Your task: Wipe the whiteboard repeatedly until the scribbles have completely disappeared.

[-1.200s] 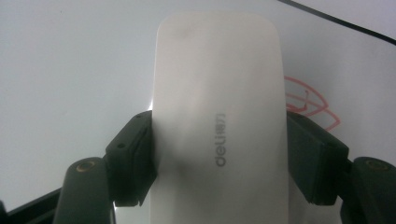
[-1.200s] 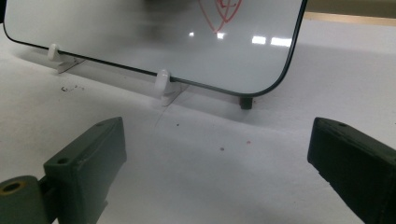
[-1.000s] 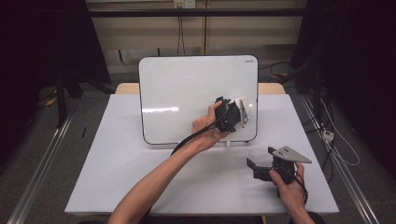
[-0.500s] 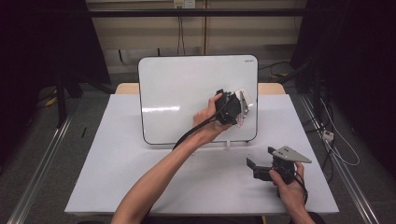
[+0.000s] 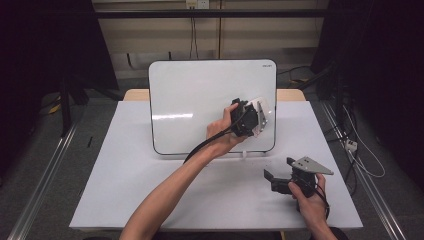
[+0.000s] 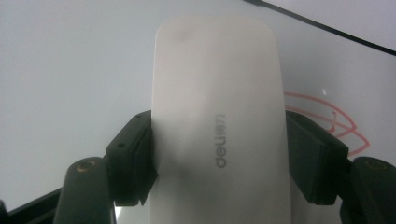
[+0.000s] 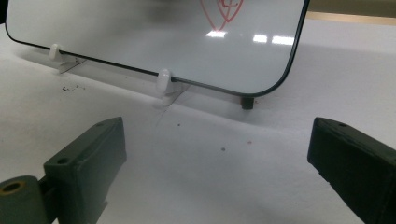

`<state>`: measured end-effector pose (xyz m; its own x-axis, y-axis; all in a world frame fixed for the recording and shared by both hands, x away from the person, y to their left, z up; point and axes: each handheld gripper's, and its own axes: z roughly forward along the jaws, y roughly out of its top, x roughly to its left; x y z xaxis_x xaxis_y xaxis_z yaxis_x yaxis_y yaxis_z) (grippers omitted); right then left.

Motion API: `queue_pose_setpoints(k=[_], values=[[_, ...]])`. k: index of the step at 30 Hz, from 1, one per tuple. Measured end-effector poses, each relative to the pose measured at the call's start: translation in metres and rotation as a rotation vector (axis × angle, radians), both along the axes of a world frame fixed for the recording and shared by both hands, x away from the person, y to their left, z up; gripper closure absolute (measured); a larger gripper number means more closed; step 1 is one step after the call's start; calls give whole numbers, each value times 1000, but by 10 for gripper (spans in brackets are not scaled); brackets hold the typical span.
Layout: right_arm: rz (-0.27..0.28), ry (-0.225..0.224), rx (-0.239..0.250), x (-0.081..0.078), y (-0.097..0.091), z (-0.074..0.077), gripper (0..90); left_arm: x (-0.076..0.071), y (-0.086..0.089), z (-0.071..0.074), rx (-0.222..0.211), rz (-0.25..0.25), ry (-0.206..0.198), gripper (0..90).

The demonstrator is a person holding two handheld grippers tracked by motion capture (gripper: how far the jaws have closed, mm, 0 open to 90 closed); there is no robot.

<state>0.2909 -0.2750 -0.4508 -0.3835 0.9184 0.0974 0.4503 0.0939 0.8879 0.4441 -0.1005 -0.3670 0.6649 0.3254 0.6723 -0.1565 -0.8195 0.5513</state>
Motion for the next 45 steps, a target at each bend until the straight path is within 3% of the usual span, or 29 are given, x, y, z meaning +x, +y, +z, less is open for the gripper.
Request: queue_pose_setpoints(k=[12,25,39,45], values=[[2,-3,-8,0,0,0,45,-9,-1,-10,22,-18,-2,312],[-1,-1,-6,0,0,0,45,-28,-3,-33,28,-45,3,311],[1,0,-5,0,0,0,45,-24,-3,-26,37,-51,28,311],[1,1,-2,0,0,0,45,-15,-1,-15,30,-30,26,312]])
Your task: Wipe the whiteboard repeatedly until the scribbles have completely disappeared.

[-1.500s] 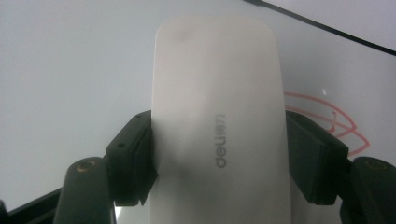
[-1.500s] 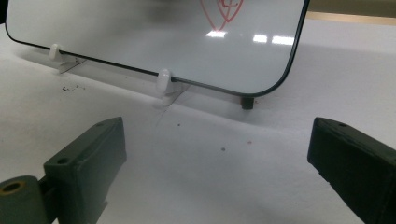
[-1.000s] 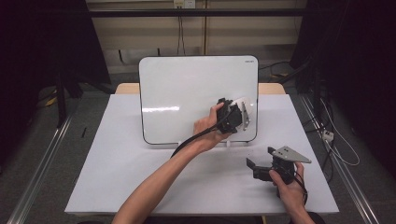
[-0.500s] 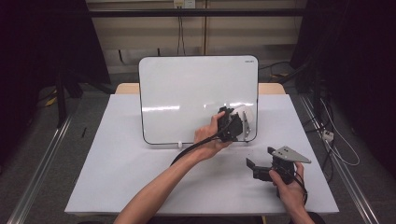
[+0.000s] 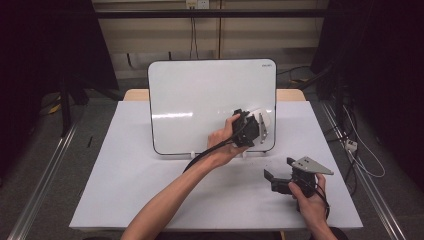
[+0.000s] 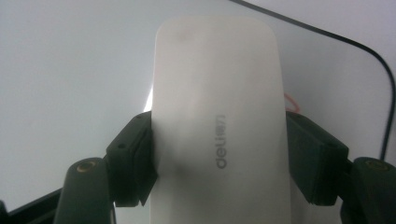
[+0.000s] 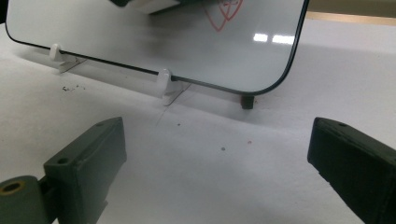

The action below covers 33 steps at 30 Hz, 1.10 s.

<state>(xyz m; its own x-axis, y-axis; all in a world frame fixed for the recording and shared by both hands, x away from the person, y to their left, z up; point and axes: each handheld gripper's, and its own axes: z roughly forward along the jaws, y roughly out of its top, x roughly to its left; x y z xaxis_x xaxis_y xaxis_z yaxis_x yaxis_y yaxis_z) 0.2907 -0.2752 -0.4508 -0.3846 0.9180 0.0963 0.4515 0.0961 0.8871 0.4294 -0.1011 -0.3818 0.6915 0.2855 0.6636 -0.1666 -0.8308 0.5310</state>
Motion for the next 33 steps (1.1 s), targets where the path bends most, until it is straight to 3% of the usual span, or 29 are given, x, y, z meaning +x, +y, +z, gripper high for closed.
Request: queue_pose_setpoints(k=[7,17,24,33], values=[[-1,-2,0,0,0,0,45,9,3,11,-29,25,4,311],[2,-4,-5,0,0,0,45,6,1,6,-32,33,-21,312],[1,-3,-4,0,0,0,45,-3,-2,-4,18,-3,-33,312],[-3,-2,2,0,1,0,45,-13,-6,-14,123,-54,-43,313]])
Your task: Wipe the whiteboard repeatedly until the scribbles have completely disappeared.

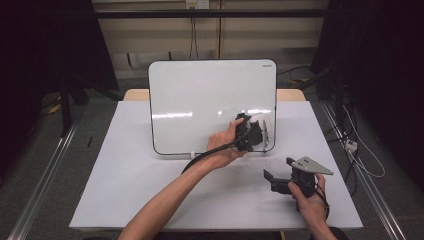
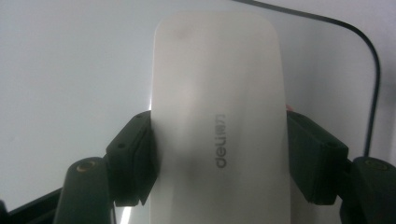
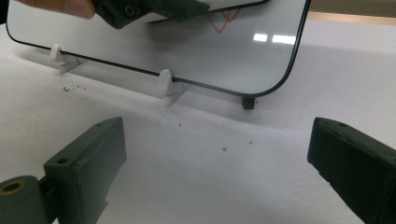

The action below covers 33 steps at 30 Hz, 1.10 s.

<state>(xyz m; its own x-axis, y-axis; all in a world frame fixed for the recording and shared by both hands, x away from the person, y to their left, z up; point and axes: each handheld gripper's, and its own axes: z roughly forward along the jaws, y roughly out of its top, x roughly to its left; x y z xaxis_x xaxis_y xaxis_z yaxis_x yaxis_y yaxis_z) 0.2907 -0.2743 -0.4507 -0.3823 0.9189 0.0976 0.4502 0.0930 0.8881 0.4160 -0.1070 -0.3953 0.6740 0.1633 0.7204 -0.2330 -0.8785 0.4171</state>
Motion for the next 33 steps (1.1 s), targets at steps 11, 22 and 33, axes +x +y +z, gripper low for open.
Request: queue_pose_setpoints(k=[11,22,33], values=[[6,1,0,-1,0,0,45,-12,10,-12,87,-36,17,312],[4,-1,-4,-1,0,1,45,-20,30,-21,85,-11,23,312],[3,-4,-5,-2,-1,1,45,-19,56,-16,67,87,54,313]])
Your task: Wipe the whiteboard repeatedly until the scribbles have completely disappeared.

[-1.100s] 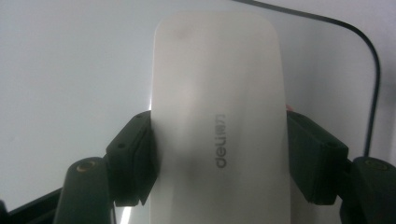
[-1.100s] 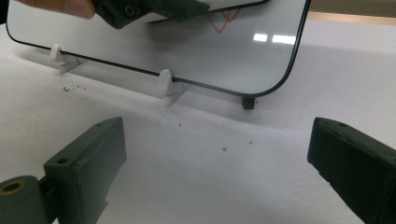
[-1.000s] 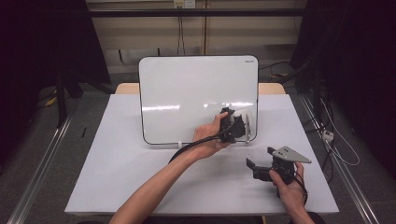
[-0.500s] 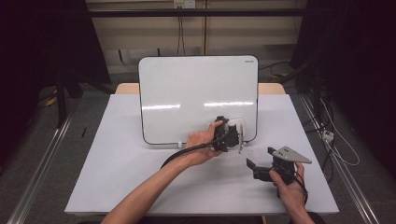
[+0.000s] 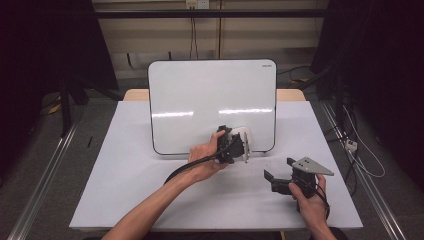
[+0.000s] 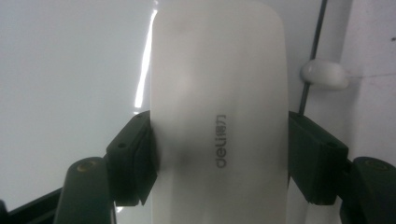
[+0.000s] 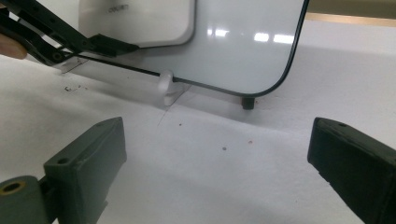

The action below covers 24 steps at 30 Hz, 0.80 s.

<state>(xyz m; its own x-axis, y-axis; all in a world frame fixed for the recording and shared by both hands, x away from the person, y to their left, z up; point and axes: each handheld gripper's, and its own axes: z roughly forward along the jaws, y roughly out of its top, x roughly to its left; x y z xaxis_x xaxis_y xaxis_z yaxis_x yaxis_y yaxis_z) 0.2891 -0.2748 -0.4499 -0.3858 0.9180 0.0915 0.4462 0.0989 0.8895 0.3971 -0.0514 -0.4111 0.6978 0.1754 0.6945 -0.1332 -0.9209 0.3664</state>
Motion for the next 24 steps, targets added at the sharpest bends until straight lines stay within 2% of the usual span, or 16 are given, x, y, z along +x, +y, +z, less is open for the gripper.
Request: queue_pose_setpoints(k=[1,3,4,6,10,11,15,18,20,21,24], values=[[0,0,0,0,0,0,45,0,3,1,-4,11,3,313],[0,-1,-1,0,0,0,45,1,10,1,-19,2,7,313],[-1,0,0,0,0,0,45,1,12,0,-47,-4,16,313],[-3,3,1,0,0,0,45,2,14,2,-52,2,32,314],[-5,2,3,2,1,0,45,5,21,5,-145,7,102,314],[-6,2,2,2,1,0,45,6,23,5,-151,7,108,314],[-11,2,9,2,1,0,45,7,30,6,-194,10,119,314],[-17,7,12,3,1,0,45,5,36,12,-271,-4,146,314],[-14,5,8,3,1,0,45,1,38,18,-290,-15,133,314],[-13,4,6,4,2,0,45,0,40,22,-285,-19,132,313],[-11,3,6,3,2,0,45,0,47,29,-355,-1,140,313]])
